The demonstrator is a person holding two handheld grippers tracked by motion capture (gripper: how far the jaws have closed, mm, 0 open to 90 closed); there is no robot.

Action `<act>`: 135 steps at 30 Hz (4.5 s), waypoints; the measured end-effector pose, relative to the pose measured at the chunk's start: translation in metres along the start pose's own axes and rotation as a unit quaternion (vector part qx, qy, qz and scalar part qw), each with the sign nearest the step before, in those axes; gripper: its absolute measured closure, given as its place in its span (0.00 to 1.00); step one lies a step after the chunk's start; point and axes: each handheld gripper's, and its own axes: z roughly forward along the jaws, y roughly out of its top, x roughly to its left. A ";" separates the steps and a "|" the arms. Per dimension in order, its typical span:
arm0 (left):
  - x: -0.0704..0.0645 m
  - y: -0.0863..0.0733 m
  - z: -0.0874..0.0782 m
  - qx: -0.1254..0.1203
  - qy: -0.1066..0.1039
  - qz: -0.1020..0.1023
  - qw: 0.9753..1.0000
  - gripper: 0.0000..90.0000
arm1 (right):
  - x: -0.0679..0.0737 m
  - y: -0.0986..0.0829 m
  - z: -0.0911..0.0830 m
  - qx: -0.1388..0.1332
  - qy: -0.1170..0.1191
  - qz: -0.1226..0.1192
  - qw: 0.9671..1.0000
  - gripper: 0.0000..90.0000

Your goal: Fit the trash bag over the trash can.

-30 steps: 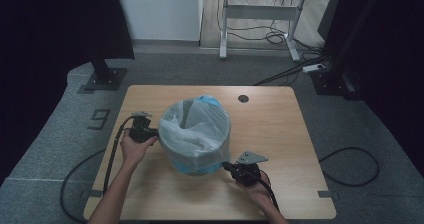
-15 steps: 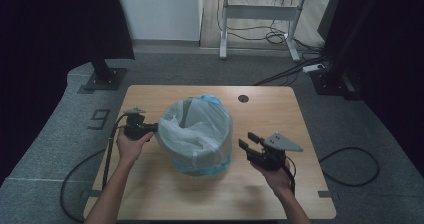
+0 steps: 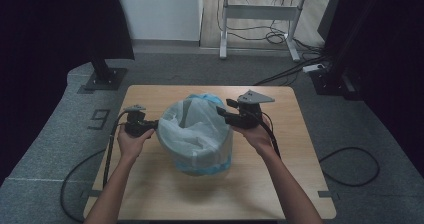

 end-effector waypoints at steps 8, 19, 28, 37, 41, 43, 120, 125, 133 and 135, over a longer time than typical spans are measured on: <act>0.001 0.002 -0.006 -0.009 0.002 -0.002 1.000 0.96 | -0.007 0.008 0.033 0.014 0.009 0.011 1.000 0.55; 0.006 0.002 -0.010 -0.014 0.001 -0.005 1.000 0.96 | -0.013 0.013 0.063 0.045 0.009 0.006 0.999 0.73; 0.009 0.003 -0.012 -0.017 0.002 -0.006 1.000 0.95 | -0.024 0.015 0.065 0.051 0.019 0.026 0.998 0.99; 0.006 0.004 -0.006 -0.003 0.011 0.003 1.000 0.91 | -0.038 0.009 0.069 0.057 0.004 0.047 0.997 0.99; 0.003 0.007 -0.007 -0.005 0.021 0.009 1.000 0.83 | -0.050 -0.005 0.072 0.067 0.002 0.072 0.995 0.99; 0.001 0.008 -0.009 -0.014 0.042 0.015 0.999 0.72 | -0.056 -0.016 0.073 0.073 0.003 0.080 0.994 0.99; -0.161 0.101 0.041 0.180 -0.029 0.312 0.932 0.31 | 0.021 -0.155 -0.172 -0.071 0.030 0.110 0.991 0.46; -0.150 0.096 -0.011 0.060 -0.017 0.271 0.960 0.26 | 0.019 -0.158 -0.176 -0.073 0.025 0.114 0.991 0.46; -0.118 0.038 -0.086 -0.018 0.044 0.234 0.971 0.23 | 0.012 -0.166 -0.182 -0.072 0.013 0.122 0.990 0.46; -0.112 0.027 -0.096 -0.023 0.049 0.227 0.972 0.23 | 0.009 -0.169 -0.183 -0.070 0.008 0.124 0.990 0.46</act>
